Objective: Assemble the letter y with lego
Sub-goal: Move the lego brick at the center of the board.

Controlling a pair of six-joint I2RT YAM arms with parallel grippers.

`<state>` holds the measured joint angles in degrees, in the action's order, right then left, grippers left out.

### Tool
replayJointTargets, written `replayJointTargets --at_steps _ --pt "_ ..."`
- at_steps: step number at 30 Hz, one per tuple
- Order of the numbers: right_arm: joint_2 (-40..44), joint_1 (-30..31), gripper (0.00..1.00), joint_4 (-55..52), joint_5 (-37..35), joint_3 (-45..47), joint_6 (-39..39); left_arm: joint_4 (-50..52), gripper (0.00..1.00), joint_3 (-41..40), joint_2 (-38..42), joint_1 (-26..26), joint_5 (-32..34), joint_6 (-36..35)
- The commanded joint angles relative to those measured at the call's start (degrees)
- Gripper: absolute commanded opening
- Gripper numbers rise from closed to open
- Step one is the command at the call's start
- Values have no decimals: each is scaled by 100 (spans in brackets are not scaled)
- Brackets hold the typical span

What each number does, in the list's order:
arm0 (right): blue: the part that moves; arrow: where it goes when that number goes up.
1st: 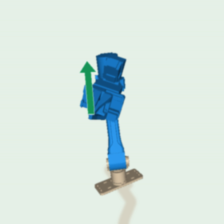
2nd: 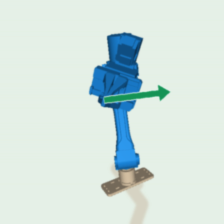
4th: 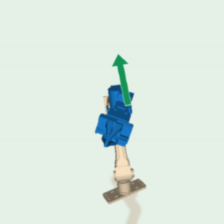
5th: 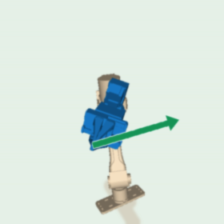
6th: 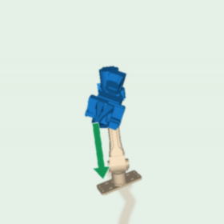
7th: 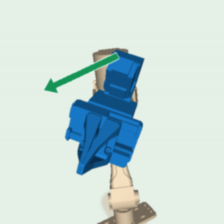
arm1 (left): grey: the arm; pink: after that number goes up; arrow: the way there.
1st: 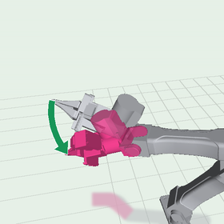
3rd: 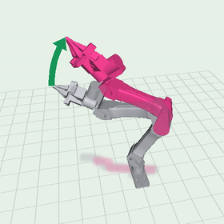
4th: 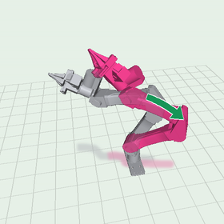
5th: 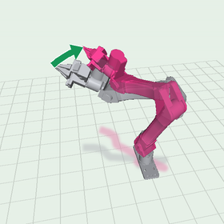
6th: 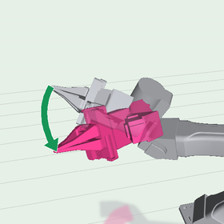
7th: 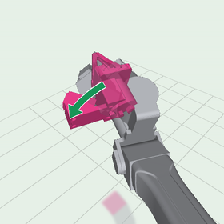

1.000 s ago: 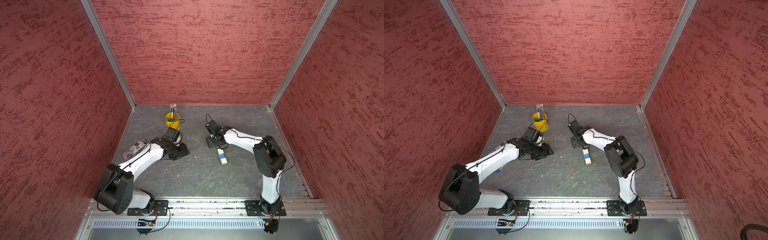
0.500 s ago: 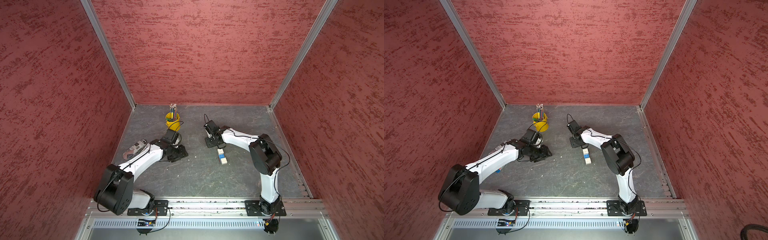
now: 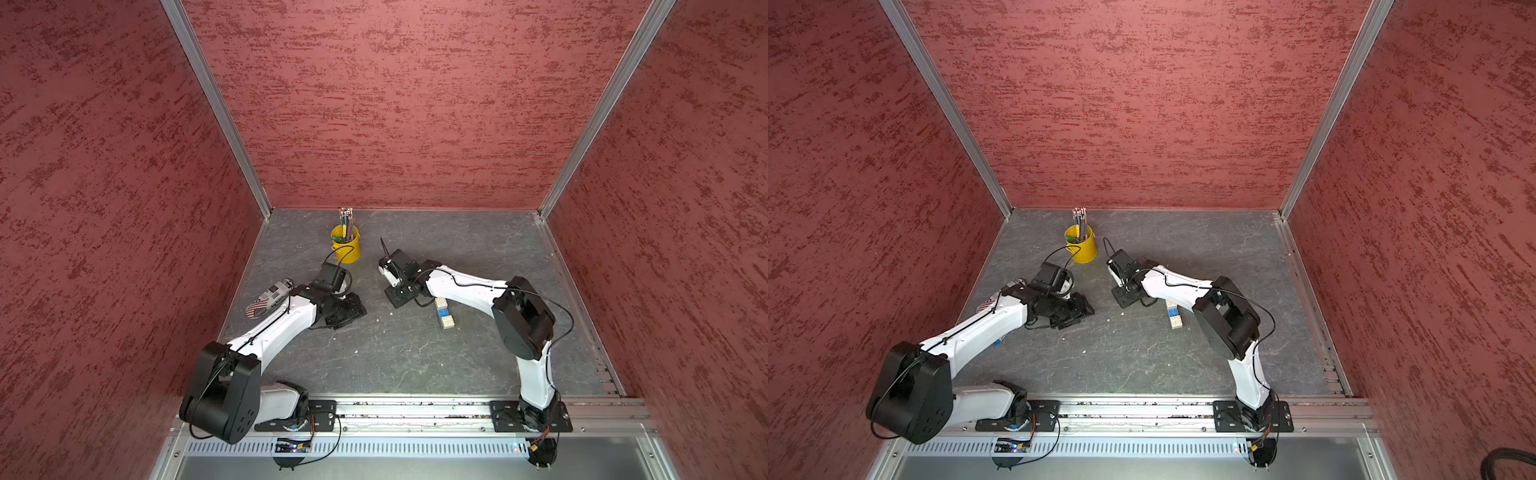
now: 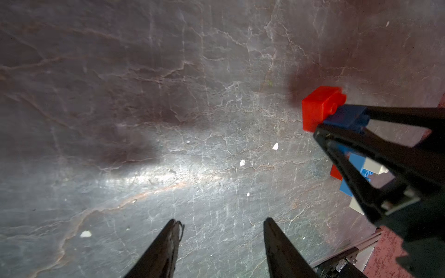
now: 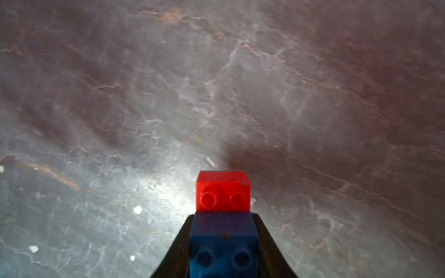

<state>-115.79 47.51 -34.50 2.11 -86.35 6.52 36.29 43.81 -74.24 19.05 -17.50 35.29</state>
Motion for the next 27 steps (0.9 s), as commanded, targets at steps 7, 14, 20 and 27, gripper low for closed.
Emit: replayJointTargets --at_steps 7,14,20,27 --pt "-63 526 35 14 325 -102 -751 63 58 -215 234 -153 104 18" --pt "-131 694 37 45 141 3 -1051 39 58 -270 208 -165 98 22" --pt "-214 755 37 -31 60 16 -1247 27 58 -242 112 -189 92 -1" --pt "-234 778 39 -76 -23 39 -1391 -5 58 -268 59 -192 83 -14"
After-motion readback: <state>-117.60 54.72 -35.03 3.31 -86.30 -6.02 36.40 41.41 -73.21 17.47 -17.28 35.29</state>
